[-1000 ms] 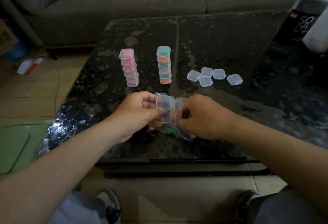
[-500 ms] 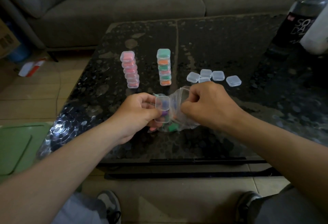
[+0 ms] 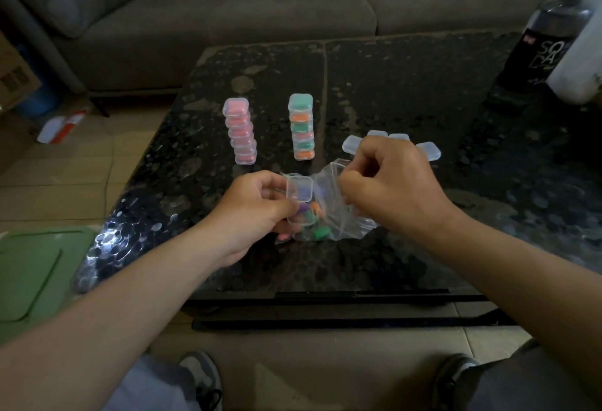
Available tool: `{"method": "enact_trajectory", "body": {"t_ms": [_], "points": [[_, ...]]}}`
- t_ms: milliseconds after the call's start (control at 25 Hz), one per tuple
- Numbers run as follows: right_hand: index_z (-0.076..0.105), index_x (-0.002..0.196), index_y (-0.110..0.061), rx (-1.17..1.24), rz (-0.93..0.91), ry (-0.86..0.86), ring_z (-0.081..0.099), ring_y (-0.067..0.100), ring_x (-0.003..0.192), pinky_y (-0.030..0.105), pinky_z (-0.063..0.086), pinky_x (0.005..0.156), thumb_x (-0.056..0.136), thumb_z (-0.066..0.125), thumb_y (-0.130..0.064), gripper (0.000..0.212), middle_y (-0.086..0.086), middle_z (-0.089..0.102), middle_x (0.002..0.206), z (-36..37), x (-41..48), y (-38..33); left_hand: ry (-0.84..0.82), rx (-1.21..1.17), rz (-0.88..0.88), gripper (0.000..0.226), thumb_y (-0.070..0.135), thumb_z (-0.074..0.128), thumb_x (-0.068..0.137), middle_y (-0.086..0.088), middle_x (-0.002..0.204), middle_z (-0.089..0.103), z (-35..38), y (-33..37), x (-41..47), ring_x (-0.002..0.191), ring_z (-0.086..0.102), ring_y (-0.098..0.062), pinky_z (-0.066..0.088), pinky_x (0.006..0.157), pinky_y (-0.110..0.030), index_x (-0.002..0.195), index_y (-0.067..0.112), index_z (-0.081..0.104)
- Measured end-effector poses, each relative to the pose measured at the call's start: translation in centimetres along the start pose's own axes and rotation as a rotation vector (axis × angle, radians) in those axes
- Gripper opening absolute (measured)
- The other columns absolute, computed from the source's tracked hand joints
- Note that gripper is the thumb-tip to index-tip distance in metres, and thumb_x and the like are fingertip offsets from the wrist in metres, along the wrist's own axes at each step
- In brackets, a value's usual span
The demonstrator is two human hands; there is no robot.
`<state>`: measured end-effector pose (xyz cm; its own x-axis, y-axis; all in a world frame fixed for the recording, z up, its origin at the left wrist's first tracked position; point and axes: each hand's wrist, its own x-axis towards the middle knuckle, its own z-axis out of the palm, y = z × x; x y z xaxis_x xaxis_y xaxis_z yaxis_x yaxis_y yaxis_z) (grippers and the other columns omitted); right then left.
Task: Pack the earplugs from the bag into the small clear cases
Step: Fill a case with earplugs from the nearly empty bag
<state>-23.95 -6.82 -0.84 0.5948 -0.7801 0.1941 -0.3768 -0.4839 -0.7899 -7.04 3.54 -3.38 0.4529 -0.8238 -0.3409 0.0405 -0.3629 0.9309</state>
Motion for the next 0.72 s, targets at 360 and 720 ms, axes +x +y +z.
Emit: {"method": "enact_trajectory", "body": {"t_ms": [360,720], "points": [[0.074,0.094,-0.018,-0.042,-0.229,-0.082,0.066,0.007,0.079,0.029,0.057,0.071,0.087,0.077,-0.022,0.008,-0.008,0.07,0.086,1.0,-0.4,0.3,-0.011,-0.167,0.059,0.031,-0.002,0.074,0.087,-0.014,0.086,0.077,0.4,0.7,-0.5,0.073,0.075,-0.025,0.05,0.081,-0.052,0.117,0.001,0.065],[0.077,0.093,-0.023,-0.163,-0.244,-0.161,0.06,0.004,0.079,0.02,0.053,0.069,0.086,0.078,-0.029,0.009,-0.011,0.062,0.092,1.2,-0.4,0.4,-0.082,-0.345,-0.005,0.02,-0.002,0.065,0.094,-0.015,0.092,0.077,0.5,1.5,-1.2,0.077,0.077,-0.021,0.061,0.063,-0.028,0.113,0.002,0.066]]}}
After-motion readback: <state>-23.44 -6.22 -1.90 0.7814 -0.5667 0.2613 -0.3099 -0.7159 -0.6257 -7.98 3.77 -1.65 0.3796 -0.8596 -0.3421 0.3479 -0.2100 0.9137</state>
